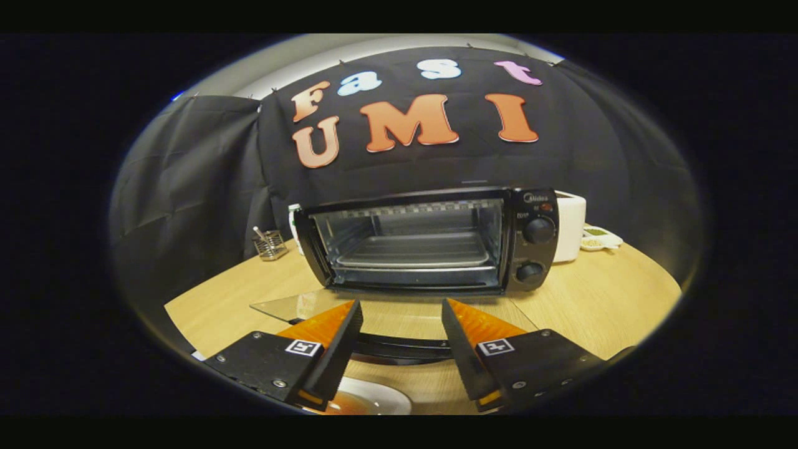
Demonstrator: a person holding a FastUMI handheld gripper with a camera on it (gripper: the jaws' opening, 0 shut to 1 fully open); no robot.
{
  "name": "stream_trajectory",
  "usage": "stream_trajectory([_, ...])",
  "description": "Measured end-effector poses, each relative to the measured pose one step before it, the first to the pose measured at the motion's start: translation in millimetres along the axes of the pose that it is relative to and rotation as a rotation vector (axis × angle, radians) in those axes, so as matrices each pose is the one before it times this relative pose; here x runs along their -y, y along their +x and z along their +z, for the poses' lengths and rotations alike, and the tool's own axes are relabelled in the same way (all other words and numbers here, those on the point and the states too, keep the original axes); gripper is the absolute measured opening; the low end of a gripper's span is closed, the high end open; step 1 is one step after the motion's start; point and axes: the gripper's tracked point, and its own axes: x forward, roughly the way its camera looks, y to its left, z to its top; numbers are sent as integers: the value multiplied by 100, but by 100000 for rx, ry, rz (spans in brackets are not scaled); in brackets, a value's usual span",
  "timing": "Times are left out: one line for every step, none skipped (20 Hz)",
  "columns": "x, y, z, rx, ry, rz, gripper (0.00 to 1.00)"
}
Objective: Open the toaster oven, put the food inside, and close the toaster oven door.
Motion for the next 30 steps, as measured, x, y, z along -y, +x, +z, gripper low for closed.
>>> stream_trajectory([278, 131, -644, -1608, -7, -409, 77])
stream_trajectory([115, 185, -523, -1139, 406, -231, 77])
stream_trajectory([114, 160, -158, -440, 681, -240, 77])
stream_trajectory([162, 270, -342, -1107, 241, -159, 77])
stream_trajectory([66, 73, -264, -815, -37, -339, 77])
stream_trajectory([79, 280, -297, -813, -581, -342, 77])
stream_trajectory([62, 209, -372, -1335, -1133, -446, 77])
stream_trajectory([141, 149, -636, -1923, -1336, -370, 76])
stream_trajectory([55, -75, -114, -307, -825, -69, 77])
stream_trajectory([-34, -61, 290, 1123, -281, -76, 77])
stream_trajectory([33, 39, 251, 183, -36, 9, 76])
stream_trajectory([125, 55, -222, -1286, 292, 38, 76])
stream_trajectory([27, -117, 125, -517, 1240, -81, 76])
stream_trajectory([95, 42, 115, -799, 1681, -135, 76])
stream_trajectory([-55, -74, -72, -1293, 1479, 234, 76])
stream_trajectory([-115, -245, 86, -1148, 1335, 175, 76])
stream_trajectory([-220, -246, 13, -734, 1114, 522, 76])
stream_trajectory([-411, -390, -1, -173, 582, 1351, 77])
stream_trajectory([-394, -389, 85, 296, -390, 1200, 77])
stream_trajectory([-301, -392, -12, 221, -1384, 772, 77])
stream_trajectory([-355, -336, 224, 957, -1860, 751, 77])
stream_trajectory([-160, -343, 186, 840, -1954, 331, 77])
stream_trajectory([-25, -201, 170, 656, -1517, -5, 77])
stream_trajectory([91, -295, 28, 213, -518, -307, 77])
stream_trajectory([-99, -204, 106, 400, -346, 372, 77])
stream_trajectory([-168, -175, 84, 545, 101, 162, 77])
stream_trajectory([-81, -198, 37, 191, 30, 515, 77])
stream_trajectory([-120, -174, -193, 214, -88, 542, 77])
stream_trajectory([1, -284, -34, 46, -389, 180, 77])
stream_trajectory([-181, -261, 13, 495, -682, 491, 77])
